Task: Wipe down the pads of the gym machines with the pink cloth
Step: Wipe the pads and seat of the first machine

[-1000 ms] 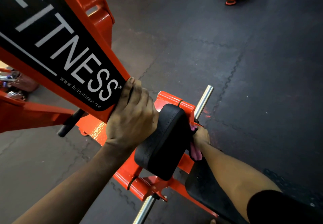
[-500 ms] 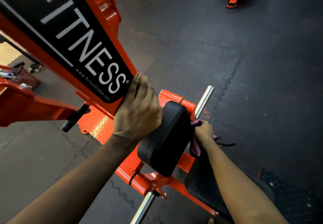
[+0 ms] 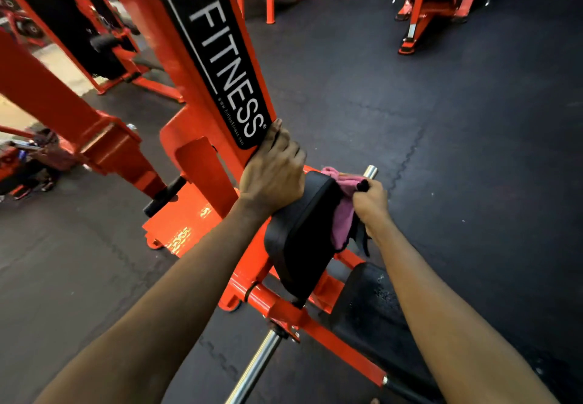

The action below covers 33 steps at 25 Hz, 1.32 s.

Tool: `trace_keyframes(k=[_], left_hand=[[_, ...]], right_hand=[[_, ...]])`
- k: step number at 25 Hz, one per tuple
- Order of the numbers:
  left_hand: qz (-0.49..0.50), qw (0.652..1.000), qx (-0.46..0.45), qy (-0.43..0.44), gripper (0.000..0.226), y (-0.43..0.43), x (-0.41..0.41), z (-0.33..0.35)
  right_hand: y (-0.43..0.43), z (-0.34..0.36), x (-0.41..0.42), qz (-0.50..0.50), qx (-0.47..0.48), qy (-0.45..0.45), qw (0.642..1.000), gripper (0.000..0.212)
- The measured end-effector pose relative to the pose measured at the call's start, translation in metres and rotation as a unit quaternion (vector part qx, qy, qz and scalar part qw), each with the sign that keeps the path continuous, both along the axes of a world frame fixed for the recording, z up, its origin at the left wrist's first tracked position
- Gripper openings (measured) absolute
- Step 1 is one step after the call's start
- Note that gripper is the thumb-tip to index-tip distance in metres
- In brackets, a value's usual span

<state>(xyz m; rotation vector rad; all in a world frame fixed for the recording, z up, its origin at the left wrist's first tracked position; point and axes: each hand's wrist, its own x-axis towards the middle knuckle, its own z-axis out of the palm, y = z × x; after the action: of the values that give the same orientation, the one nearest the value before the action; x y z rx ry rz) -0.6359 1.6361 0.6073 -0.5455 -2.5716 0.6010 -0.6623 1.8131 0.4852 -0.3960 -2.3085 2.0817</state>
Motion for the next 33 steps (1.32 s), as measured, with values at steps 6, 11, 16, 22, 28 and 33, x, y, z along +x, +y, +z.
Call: trace_keyframes(k=[6,11,16,22,28,33], left_hand=[[-0.067,0.892,0.44,-0.076,0.044,-0.009,0.04,0.003],[-0.042,0.83,0.509,-0.224,0.07,-0.044,0.101,-0.022],[0.012,0.846,0.458,-0.274,0.05,-0.078,0.162,-0.024],[0.097,0.855,0.374,-0.345,0.035,-0.1,0.204,-0.042],[0.15,0.803,0.567,-0.105,0.036,-0.083,0.184,-0.051],[0.23,0.632,0.719,-0.175,0.079,-0.006,0.144,-0.068]], right_hand=[[0.02,0.068,0.068,0.059,-0.089,0.093,0.99,0.051],[0.005,0.104,0.137,0.063,-0.217,0.007,0.974,0.029],[-0.014,0.088,0.195,0.196,-0.228,-0.046,0.953,0.029],[-0.027,0.058,0.245,0.256,-0.02,-0.021,0.966,0.021],[-0.041,0.062,0.22,0.214,0.138,0.083,0.964,0.015],[-0.035,0.038,0.18,0.181,0.139,0.106,0.968,0.04]])
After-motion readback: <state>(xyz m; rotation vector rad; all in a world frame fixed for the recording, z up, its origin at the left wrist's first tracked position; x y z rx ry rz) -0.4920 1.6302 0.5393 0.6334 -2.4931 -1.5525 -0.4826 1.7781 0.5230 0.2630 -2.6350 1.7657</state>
